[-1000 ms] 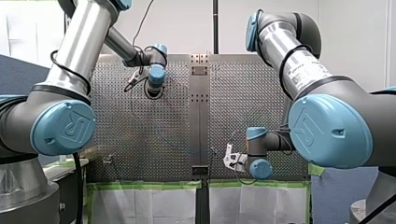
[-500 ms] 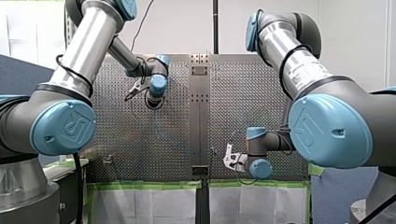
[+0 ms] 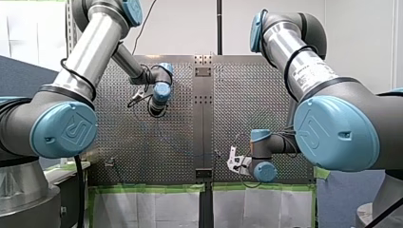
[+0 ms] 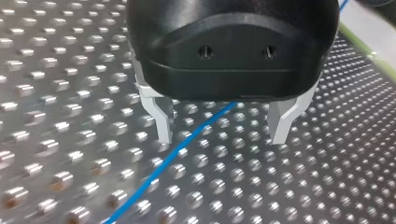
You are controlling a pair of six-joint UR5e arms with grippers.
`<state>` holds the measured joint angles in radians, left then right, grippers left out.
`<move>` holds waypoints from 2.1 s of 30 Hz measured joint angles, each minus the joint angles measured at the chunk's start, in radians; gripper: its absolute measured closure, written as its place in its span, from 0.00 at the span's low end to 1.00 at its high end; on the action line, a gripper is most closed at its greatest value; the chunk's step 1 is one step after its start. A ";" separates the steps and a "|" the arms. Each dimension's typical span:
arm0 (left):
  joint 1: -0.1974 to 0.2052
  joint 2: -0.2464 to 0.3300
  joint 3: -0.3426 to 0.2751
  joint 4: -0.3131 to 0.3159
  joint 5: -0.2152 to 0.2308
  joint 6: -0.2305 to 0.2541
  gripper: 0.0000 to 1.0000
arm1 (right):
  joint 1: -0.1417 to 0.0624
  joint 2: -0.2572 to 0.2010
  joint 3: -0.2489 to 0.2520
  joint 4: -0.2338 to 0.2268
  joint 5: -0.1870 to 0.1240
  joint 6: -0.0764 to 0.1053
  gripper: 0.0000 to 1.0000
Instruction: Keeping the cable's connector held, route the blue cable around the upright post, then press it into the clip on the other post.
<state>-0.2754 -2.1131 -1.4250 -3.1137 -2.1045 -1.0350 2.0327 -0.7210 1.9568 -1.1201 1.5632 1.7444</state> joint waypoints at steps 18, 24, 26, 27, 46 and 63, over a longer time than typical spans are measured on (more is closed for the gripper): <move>-0.023 -0.100 0.000 -0.003 -0.021 0.013 0.02 | 0.002 0.000 0.000 -0.001 0.000 0.003 1.00; -0.032 -0.114 0.000 -0.031 -0.013 0.011 0.02 | 0.001 0.000 0.000 0.000 0.000 0.003 1.00; -0.037 -0.114 0.000 -0.043 -0.004 0.008 0.02 | 0.001 0.000 0.000 0.000 0.000 0.003 1.00; -0.038 -0.115 0.000 -0.047 0.001 0.005 0.02 | 0.001 0.000 0.000 -0.001 0.000 0.003 1.00; -0.065 -0.188 0.000 -0.076 0.104 -0.089 0.02 | -0.002 0.000 0.000 -0.002 0.000 0.003 1.00; -0.083 -0.191 -0.001 -0.060 0.216 -0.231 0.02 | -0.002 0.000 0.000 -0.003 0.000 0.005 1.00</move>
<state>-0.3584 -2.3046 -1.4256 -3.1734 -1.8881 -1.2662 2.0303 -0.7213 1.9568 -1.1232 1.5632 1.7489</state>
